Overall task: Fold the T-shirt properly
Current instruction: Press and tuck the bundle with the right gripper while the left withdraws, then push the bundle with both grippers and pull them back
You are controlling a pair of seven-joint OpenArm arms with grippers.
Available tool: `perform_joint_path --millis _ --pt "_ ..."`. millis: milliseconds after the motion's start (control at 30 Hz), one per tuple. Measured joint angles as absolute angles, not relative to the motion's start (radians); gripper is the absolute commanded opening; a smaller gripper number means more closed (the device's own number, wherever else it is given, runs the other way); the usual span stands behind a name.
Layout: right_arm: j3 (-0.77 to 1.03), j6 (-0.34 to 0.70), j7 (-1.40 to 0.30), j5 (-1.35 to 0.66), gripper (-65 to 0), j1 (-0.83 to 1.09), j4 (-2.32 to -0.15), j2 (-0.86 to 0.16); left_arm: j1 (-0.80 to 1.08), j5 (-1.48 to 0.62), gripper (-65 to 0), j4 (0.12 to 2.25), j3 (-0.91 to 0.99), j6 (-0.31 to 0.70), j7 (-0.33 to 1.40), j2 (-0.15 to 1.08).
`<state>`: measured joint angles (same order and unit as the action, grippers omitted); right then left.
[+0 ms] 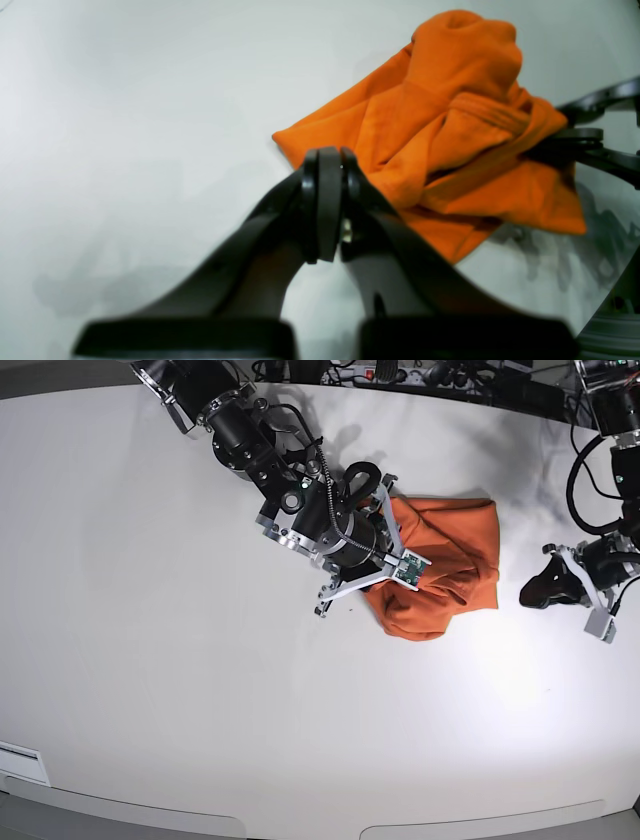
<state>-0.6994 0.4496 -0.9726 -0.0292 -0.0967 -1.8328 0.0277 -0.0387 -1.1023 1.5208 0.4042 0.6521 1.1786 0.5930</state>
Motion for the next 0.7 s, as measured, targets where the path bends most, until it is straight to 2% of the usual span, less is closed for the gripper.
perform_joint_path --millis 200,400,533,600,700 --pt "-0.699 0.521 -0.957 -0.129 -62.1 -0.096 -1.853 0.028 -0.039 -1.118 -65.0 1.521 0.404 0.652 1.178 0.593" --pt "-0.698 0.544 -0.950 -0.273 -62.0 -0.097 -1.938 0.068 -0.039 -1.118 -65.0 1.521 0.404 0.652 1.179 0.593" --pt "-0.701 0.645 -0.956 -0.401 -61.8 -0.094 -1.927 0.108 -0.039 -1.119 -65.0 1.521 0.404 0.652 1.173 0.593" --pt "-0.701 0.655 -0.946 -0.414 -57.3 -0.095 -1.913 0.130 -0.039 -1.119 -65.0 1.520 0.404 0.652 1.172 0.593" --pt "-0.701 0.655 -0.945 -0.420 -38.0 -0.095 -1.895 0.145 -0.039 -1.119 -65.0 1.521 0.404 0.652 1.172 0.593"
